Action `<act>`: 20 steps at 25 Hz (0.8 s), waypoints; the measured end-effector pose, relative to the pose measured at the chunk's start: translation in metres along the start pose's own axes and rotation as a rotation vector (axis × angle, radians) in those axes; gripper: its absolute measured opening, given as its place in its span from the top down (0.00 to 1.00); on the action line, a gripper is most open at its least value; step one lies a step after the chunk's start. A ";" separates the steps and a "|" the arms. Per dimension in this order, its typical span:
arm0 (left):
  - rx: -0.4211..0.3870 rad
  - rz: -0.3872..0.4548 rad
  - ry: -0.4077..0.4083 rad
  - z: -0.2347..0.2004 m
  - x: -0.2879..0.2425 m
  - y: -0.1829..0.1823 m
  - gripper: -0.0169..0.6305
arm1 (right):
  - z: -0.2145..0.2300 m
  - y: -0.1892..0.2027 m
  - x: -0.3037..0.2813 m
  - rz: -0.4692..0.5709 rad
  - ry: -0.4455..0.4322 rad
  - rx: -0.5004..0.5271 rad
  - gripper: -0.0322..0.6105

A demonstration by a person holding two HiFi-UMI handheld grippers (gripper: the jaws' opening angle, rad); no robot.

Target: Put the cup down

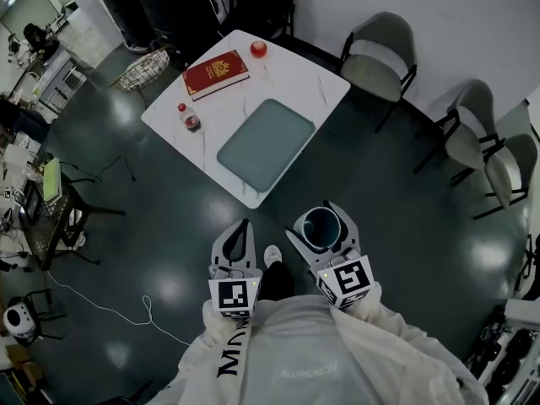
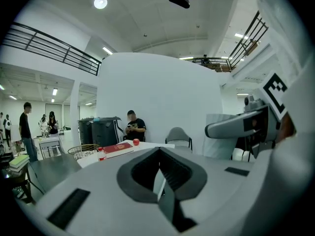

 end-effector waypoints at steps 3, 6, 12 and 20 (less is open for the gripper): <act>0.001 0.007 0.005 -0.014 -0.016 -0.003 0.95 | 0.007 -0.004 -0.020 -0.010 0.017 0.007 0.32; -0.001 0.009 0.007 -0.033 -0.028 -0.004 0.95 | 0.009 -0.008 -0.043 -0.014 0.022 0.004 0.32; 0.002 0.016 0.008 -0.071 -0.053 -0.002 0.95 | 0.011 -0.017 -0.085 -0.004 0.034 0.009 0.32; 0.001 0.041 0.029 -0.090 -0.070 -0.008 0.95 | 0.014 -0.028 -0.101 0.005 0.074 0.019 0.32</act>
Point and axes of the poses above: the fingertips, and each gripper's own axes: x backward along the fingers, z to its right, y out of its underside, the point moved 3 cm from there along x, backward along the fingers, and after that the axes turned 7 degrees about -x, right-handed, at the moved point
